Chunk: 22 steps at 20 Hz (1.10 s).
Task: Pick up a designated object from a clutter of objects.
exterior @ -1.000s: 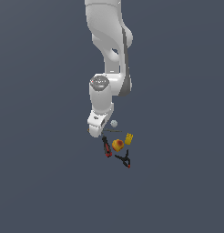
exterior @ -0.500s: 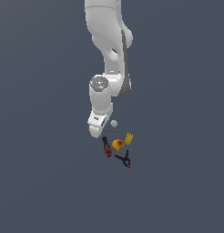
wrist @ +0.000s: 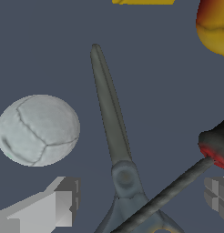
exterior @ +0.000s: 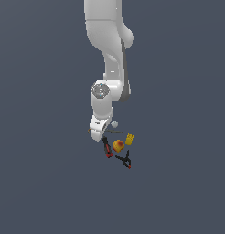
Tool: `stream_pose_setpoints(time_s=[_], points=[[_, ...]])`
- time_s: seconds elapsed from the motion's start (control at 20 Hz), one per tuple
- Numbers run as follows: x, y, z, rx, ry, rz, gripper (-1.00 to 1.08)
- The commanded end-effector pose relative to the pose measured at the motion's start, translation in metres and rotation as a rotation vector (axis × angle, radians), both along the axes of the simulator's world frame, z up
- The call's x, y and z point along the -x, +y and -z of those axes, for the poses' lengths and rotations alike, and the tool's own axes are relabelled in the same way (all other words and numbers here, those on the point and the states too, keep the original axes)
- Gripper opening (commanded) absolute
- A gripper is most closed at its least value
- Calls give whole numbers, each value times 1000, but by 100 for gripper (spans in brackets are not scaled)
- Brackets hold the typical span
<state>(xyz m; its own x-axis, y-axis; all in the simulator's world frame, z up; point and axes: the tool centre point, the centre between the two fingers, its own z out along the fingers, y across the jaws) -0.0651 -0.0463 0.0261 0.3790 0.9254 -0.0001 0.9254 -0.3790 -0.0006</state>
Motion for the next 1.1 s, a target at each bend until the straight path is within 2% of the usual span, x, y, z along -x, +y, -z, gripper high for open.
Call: stream_pose_setpoints(time_s=[0.0, 0.3, 0.35, 1.05], points=[[0, 0, 10, 0, 0, -1, 100], [0, 0, 18, 0, -1, -1, 100], [0, 0, 18, 0, -1, -1, -100], [0, 6, 13, -1, -1, -9, -100]])
